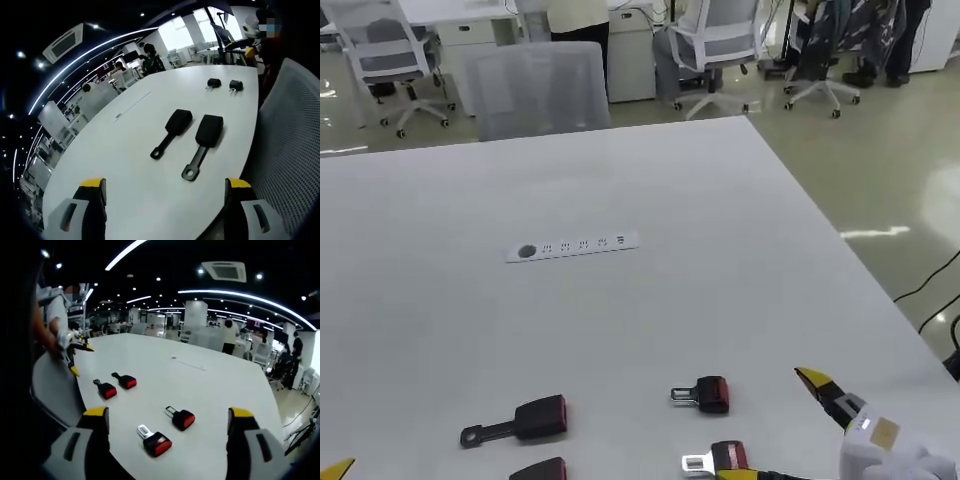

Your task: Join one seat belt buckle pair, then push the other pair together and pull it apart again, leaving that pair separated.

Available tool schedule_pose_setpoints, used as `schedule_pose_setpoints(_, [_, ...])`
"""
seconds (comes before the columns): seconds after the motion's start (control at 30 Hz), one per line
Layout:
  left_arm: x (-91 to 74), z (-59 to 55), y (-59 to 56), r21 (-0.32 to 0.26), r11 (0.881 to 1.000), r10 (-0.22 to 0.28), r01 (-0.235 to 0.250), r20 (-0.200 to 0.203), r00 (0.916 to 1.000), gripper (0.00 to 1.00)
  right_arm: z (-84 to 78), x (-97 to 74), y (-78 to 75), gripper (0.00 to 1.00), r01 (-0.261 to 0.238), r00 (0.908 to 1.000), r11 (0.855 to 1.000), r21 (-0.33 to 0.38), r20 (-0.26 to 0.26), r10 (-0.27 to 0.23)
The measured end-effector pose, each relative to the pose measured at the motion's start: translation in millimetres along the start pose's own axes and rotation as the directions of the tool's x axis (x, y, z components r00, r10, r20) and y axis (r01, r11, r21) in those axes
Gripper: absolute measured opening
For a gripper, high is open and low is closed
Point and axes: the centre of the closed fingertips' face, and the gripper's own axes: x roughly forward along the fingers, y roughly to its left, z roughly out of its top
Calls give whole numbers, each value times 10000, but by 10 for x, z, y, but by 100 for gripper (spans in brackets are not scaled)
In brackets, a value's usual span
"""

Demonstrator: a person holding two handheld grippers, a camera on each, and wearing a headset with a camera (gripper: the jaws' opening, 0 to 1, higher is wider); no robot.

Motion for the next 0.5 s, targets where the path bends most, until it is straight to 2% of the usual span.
schedule_pose_setpoints(0.03, [2,-5,-2,18,10000,-15,15,-24,10000,100,-5,4,-6,100,53,9999,10000,-45,-93,-53])
schedule_pose_setpoints(0.07, [3,-6,-3,38,10000,-24,24,-40,10000,100,-83,-9,17,100,-100,9976,9998,-165,-682,88])
schedule_pose_setpoints(0.2, [6,-6,-10,47,10000,-52,53,-30,10000,100,33,-21,38,100,-109,9997,9995,-291,-232,102])
schedule_pose_setpoints(0.37, [2,3,-8,52,10000,-36,36,4,10000,100,0,2,32,100,-389,9975,9978,-534,-603,356])
schedule_pose_setpoints(0.43, [3,-2,-10,66,10000,-40,40,-24,10000,100,-39,9,11,100,-439,9947,9970,-640,-952,377])
schedule_pose_setpoints(0.5, [8,-22,-14,47,10000,-71,72,-114,9999,100,-35,19,-6,100,-478,9948,9970,-614,-925,420])
